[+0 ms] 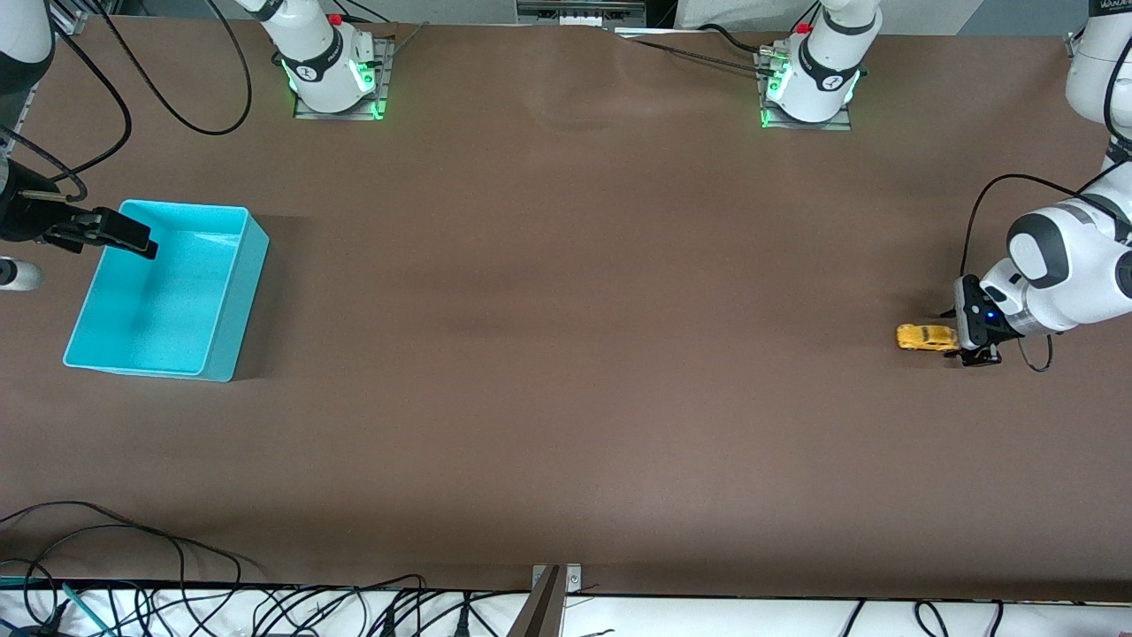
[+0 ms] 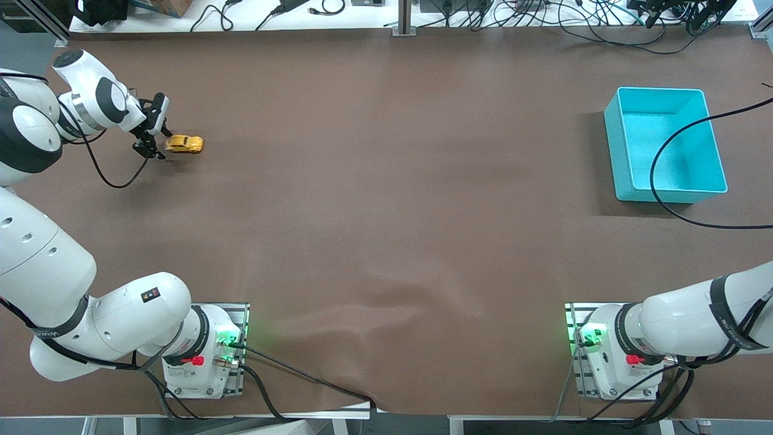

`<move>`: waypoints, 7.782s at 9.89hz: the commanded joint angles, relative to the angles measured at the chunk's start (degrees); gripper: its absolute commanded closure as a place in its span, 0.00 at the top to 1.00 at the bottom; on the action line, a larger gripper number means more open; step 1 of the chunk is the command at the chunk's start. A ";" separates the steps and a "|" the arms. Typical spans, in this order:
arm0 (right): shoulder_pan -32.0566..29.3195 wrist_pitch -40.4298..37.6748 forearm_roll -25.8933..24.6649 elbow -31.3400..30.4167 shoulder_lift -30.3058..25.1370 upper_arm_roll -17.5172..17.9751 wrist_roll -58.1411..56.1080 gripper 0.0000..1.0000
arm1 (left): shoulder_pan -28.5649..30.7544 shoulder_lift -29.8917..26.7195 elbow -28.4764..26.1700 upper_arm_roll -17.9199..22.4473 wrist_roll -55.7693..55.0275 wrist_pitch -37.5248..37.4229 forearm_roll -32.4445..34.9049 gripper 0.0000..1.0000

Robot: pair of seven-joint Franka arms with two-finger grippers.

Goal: Wind up and store yellow beetle car

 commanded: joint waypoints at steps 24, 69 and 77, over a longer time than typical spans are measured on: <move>3.14 24.36 -0.22 -17.85 8.89 0.45 -68.91 1.00 | -20.78 -14.09 32.09 -6.54 -81.78 -55.52 -3.29 1.00; -2.05 45.86 13.84 -33.19 17.77 -17.75 -102.58 0.73 | -31.25 -32.74 18.55 2.96 -112.78 -51.13 -3.58 1.00; 5.23 3.80 3.23 -3.33 8.55 -17.04 -51.68 0.89 | -31.25 -32.74 18.55 2.96 -112.70 -51.13 -3.58 1.00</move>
